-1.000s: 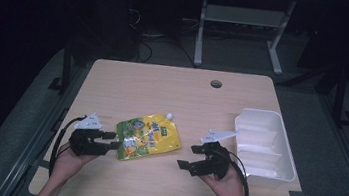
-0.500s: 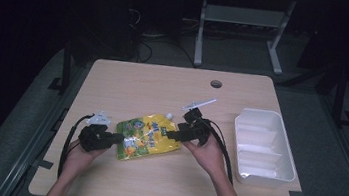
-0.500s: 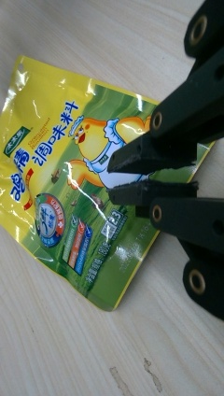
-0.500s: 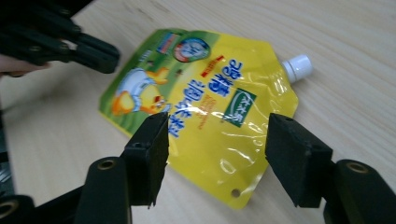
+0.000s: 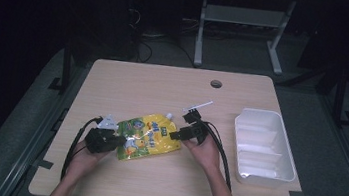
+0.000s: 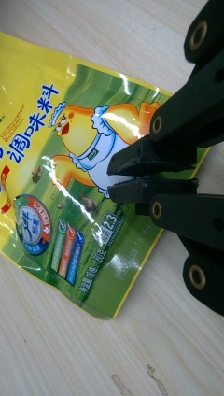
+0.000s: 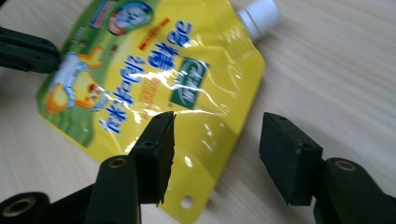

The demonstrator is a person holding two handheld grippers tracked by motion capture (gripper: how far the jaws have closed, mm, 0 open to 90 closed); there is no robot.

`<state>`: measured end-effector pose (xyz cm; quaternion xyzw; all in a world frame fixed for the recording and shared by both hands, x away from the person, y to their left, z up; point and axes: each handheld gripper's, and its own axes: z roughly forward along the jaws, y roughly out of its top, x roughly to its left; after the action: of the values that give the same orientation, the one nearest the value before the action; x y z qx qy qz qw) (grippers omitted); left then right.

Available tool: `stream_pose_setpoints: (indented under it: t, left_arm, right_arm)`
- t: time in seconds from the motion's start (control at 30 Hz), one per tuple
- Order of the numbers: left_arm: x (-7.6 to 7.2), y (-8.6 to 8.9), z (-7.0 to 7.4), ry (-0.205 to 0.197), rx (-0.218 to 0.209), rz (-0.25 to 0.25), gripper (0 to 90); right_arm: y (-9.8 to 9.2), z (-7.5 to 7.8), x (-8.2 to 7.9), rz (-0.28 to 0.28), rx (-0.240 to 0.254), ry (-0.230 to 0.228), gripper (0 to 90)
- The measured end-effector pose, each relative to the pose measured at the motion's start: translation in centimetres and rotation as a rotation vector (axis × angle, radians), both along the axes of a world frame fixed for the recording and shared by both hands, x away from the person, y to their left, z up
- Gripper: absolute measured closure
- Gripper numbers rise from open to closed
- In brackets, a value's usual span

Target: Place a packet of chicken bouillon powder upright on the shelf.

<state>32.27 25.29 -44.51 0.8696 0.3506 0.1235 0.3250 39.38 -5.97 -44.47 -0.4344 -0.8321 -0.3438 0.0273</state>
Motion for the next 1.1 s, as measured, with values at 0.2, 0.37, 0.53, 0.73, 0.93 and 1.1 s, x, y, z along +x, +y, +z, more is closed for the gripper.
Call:
stream_pose_setpoints:
  t: [0.2,0.37,0.53,0.73,0.93,1.1]
  left_arm:
    - [0.1,-0.3,-0.3,0.006,0.019,0.003,84.8]
    - [0.1,-0.4,-0.3,0.002,0.030,-0.002,84.9]
    - [0.1,-0.5,-0.4,0.001,0.036,0.001,84.9]
    - [0.1,-0.6,-0.5,-0.004,0.038,0.001,84.9]
    - [0.0,-0.7,-0.5,-0.021,0.042,-0.003,84.8]
    - [0.1,-0.4,-0.6,-0.019,0.025,0.002,79.2]
  right_arm:
    - [-0.6,-1.1,-0.2,0.002,0.028,0.036,55.0]
    - [-0.6,-1.6,-0.3,0.022,0.060,0.060,60.3]
    - [-0.4,-1.4,-0.5,0.022,0.086,0.060,63.3]
    - [-0.6,-0.9,-0.8,0.036,0.223,0.093,68.9]
    - [1.2,-2.0,-0.8,0.045,0.228,0.104,72.3]
    - [1.2,-2.2,-0.7,0.022,0.254,0.090,80.3]
